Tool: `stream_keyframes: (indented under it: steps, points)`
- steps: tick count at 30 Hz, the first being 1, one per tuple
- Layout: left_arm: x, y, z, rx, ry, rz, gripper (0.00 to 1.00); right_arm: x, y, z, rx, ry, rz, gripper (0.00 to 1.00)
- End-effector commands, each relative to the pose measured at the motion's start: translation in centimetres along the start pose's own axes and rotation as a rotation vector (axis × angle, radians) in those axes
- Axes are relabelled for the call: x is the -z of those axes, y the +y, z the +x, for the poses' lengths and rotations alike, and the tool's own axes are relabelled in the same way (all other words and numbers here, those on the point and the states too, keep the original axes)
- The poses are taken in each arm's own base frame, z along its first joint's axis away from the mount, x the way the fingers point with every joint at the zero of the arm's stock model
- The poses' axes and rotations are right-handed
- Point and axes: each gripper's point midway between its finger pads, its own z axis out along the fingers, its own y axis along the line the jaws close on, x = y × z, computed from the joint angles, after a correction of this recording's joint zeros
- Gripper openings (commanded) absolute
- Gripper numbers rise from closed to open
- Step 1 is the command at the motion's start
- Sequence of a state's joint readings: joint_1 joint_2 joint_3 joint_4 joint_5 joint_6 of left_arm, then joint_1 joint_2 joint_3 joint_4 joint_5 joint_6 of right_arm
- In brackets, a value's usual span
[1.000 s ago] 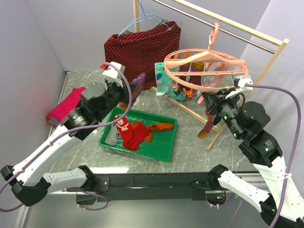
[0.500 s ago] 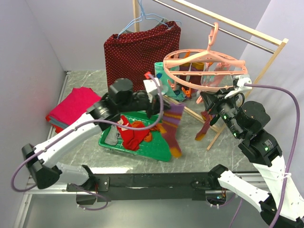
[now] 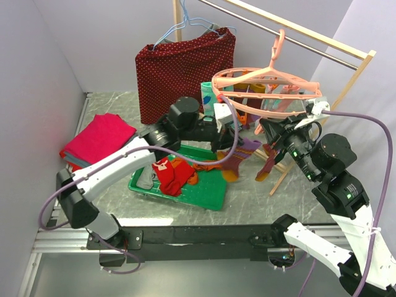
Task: Clip the socks to the hanger
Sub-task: Clamp the sock onto the hanger.
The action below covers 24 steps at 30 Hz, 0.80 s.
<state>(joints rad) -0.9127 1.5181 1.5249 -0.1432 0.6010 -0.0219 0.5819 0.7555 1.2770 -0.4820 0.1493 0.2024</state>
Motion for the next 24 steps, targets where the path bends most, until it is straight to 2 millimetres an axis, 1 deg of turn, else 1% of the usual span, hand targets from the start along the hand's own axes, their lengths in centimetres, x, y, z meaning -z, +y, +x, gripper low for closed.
stream_keyframes:
  steps: [1, 2, 4, 8, 16, 19, 21, 24]
  points:
    - [-0.7, -1.2, -3.6, -0.048, -0.082, 0.068, 0.01, 0.3, 1.1, -1.8, 0.009, -0.067, -0.063, 0.11]
    - [-1.1, -1.0, -3.4, -0.04, -0.077, 0.071, 0.01, 0.3, 1.1, -1.8, 0.009, -0.067, -0.063, 0.11]
    - [-1.3, -1.1, -3.9, -0.045, -0.087, 0.081, 0.01, 0.2, 1.1, -1.6, 0.015, -0.065, -0.064, 0.11]
    - [-1.8, -1.0, -4.2, -0.045, -0.094, 0.095, 0.01, 0.2, 1.1, -1.5, 0.024, -0.063, -0.068, 0.11]
    - [-2.1, -0.4, -5.2, -0.065, -0.103, 0.073, 0.01, 0.1, 1.2, -1.1, 0.037, -0.053, -0.073, 0.11]
    - [-2.2, 0.0, -5.5, -0.074, -0.105, 0.055, 0.01, 0.1, 1.2, -1.2, 0.039, -0.056, -0.075, 0.11]
    - [-2.3, 0.3, -5.3, -0.075, -0.1, 0.047, 0.01, 0.1, 1.1, -1.2, 0.041, -0.058, -0.071, 0.11]
    - [-2.4, 0.3, -5.6, -0.083, -0.108, 0.049, 0.01, 0.1, 1.1, -1.1, 0.044, -0.052, -0.069, 0.11]
